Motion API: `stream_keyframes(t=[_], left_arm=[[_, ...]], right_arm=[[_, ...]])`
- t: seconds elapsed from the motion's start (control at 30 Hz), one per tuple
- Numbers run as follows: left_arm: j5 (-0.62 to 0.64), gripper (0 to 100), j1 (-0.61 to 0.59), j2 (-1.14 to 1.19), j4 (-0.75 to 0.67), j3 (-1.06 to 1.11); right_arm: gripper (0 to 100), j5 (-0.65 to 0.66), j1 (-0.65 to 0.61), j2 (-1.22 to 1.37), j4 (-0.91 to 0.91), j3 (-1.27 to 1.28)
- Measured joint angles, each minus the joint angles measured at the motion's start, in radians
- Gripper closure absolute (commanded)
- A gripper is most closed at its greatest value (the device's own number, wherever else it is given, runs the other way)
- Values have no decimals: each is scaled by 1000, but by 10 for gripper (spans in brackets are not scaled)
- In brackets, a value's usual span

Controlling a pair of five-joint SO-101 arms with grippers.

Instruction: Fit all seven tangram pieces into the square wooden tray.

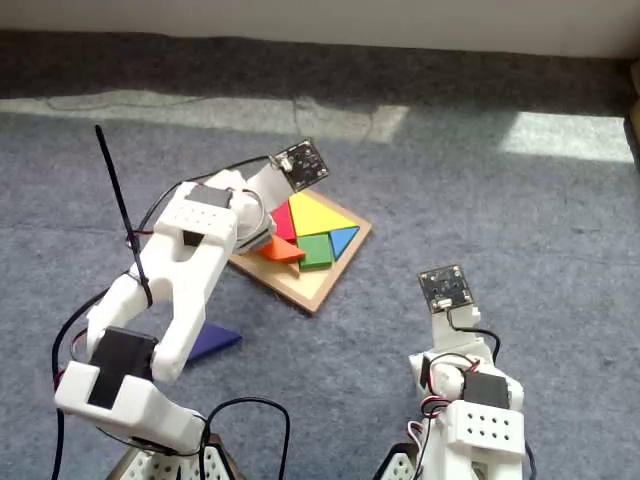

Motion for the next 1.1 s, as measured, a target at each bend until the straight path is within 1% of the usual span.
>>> stream_keyframes(t=[0.3, 0.57, 0.7, 0.9, 1.1], left_arm=[[-2, 787, 0, -147, 0, 215], [-3, 787, 0, -184, 0, 227], [3, 787, 0, -184, 0, 193], [92, 787, 37, -184, 0, 184], [167, 787, 37, -184, -87, 190]], right_arm=[[814, 0, 0, 0, 0, 0], [814, 0, 0, 0, 0, 0], [814, 0, 0, 0, 0, 0], [814, 0, 0, 0, 0, 0], [814, 0, 0, 0, 0, 0]])
